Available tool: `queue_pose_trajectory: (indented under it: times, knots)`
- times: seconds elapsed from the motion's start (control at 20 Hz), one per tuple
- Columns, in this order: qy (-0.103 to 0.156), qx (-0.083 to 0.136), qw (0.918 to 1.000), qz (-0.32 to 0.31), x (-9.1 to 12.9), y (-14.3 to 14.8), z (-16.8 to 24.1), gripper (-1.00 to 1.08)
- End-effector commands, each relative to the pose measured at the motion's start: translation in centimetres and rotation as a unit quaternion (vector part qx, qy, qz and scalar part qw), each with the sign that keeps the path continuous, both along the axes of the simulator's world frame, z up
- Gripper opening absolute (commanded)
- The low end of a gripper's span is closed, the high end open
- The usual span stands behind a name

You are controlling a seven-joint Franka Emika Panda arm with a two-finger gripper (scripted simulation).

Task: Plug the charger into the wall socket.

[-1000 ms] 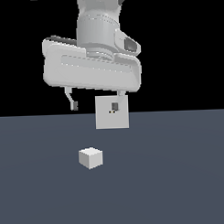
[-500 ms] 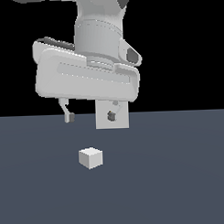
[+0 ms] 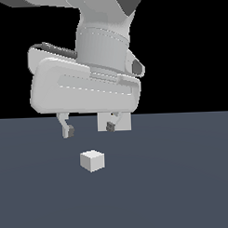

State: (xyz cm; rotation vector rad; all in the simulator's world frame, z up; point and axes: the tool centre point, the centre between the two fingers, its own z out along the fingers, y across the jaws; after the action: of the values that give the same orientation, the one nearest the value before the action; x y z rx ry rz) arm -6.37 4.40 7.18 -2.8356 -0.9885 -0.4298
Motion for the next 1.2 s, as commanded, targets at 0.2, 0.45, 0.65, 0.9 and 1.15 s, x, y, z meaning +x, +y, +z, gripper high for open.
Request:
queue_pose_trajectory:
  times: [0.2, 0.45, 0.65, 0.9, 1.15]
  knots:
    - [-0.012, 0.005, 0.9996, 0.026, -0.3, 0.1, -0.7, 1.0]
    - [-0.014, 0.006, 0.9994, 0.032, -0.4, 0.1, -0.9, 1.0]
    - [-0.013, 0.006, 0.9994, 0.03, -0.4, 0.1, -1.2, 1.0]
    - [-0.013, 0.005, 0.9994, 0.031, -0.5, 0.1, -2.6, 1.0]
    - [-0.013, 0.005, 0.9994, 0.032, -0.5, 0.1, -4.8, 1.0]
